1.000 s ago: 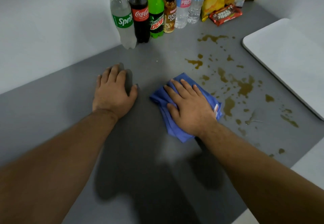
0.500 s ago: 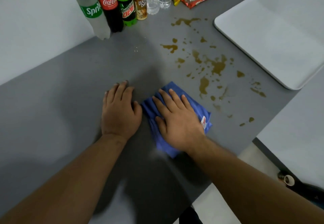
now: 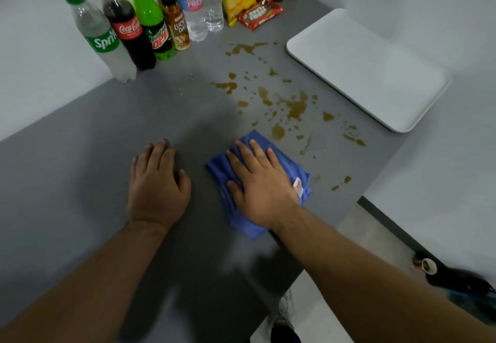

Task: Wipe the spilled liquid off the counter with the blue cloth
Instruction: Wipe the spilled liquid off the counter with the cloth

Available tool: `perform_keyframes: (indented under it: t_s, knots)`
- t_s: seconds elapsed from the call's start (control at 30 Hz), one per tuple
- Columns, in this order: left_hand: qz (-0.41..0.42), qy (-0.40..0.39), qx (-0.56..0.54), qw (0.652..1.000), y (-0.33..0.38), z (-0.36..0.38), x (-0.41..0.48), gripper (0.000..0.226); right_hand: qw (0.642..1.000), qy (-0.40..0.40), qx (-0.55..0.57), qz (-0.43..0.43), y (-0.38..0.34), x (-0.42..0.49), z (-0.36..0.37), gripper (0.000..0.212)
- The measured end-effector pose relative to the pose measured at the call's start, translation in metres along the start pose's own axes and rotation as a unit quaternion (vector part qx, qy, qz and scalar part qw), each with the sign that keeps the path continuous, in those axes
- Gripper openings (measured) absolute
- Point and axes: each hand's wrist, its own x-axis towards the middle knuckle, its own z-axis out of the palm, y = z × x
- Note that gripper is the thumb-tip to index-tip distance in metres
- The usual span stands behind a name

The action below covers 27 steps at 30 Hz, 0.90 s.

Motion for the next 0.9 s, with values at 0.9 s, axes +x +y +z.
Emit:
perform_keyframes:
  t_s: [0.9]
  knots:
    - [0.098, -0.029, -0.045, 0.994, 0.118, 0.039, -0.019, 0.049, 0.998, 0.036, 0.005, 0.046, 0.109, -0.064, -0.011, 0.058]
